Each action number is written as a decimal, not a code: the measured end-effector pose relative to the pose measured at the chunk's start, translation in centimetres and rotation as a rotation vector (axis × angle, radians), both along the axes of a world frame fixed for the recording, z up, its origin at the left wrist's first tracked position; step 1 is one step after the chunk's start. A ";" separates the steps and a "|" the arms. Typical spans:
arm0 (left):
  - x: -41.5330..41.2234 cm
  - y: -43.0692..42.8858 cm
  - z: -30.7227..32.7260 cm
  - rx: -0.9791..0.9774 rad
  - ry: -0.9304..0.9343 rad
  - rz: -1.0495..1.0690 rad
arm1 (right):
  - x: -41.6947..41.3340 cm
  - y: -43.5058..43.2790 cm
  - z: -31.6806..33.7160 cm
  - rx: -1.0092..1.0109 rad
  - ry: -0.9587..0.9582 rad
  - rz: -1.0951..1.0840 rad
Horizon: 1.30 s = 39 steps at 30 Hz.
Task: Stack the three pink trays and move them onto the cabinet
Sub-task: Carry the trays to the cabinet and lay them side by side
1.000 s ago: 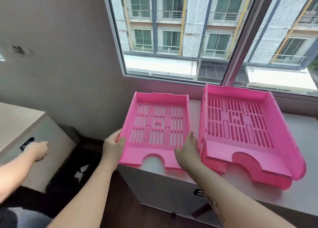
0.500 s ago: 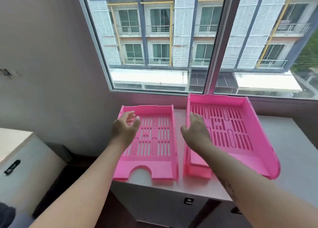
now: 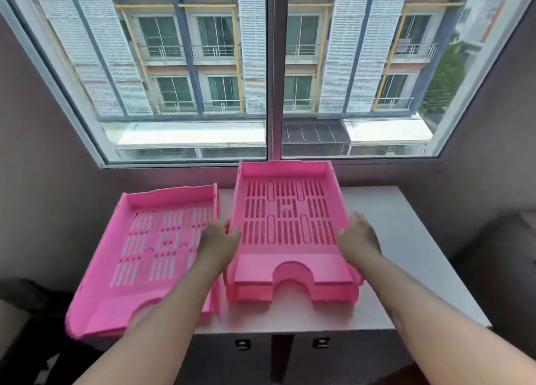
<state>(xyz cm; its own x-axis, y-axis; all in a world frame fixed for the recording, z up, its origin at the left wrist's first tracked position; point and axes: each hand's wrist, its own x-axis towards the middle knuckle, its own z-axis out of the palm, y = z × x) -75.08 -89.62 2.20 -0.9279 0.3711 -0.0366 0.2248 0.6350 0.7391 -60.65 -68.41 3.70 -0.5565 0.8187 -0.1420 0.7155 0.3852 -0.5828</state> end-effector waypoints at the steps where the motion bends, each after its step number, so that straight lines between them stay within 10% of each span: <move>1: 0.2 0.2 0.1 0.001 -0.002 0.024 | 0.2 0.4 -0.4 -0.052 0.031 -0.018; 24: 12.7 19.5 1.2 0.109 -0.014 -0.178 | 14.6 20.2 1.0 0.032 0.167 -0.166; 39: 12.7 14.7 -4.4 -0.141 0.030 -0.164 | 16.1 21.0 -4.9 -0.158 0.154 -0.113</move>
<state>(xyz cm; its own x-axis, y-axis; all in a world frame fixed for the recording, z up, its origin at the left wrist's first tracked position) -62.40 -74.89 -2.18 -0.8572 0.5100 -0.0719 0.3542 0.6850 0.6366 -44.51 -47.39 -1.20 -0.4875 0.8514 -0.1936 0.6472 0.2035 -0.7346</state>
